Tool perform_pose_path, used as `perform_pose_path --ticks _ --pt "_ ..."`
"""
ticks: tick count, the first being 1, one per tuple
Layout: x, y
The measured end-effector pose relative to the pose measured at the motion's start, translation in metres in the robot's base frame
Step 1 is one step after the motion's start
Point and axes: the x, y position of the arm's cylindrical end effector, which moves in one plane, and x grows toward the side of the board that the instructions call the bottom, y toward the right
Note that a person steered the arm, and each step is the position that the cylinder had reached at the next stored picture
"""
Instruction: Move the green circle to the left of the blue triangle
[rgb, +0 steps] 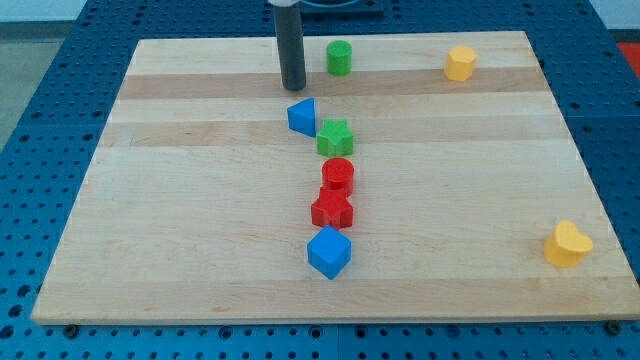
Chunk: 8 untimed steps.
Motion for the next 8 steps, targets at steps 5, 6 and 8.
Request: perform_pose_path --ticks 5,6,8 --pt "-0.045 0.078" --pt "-0.018 0.071" --pt "0.007 0.039"
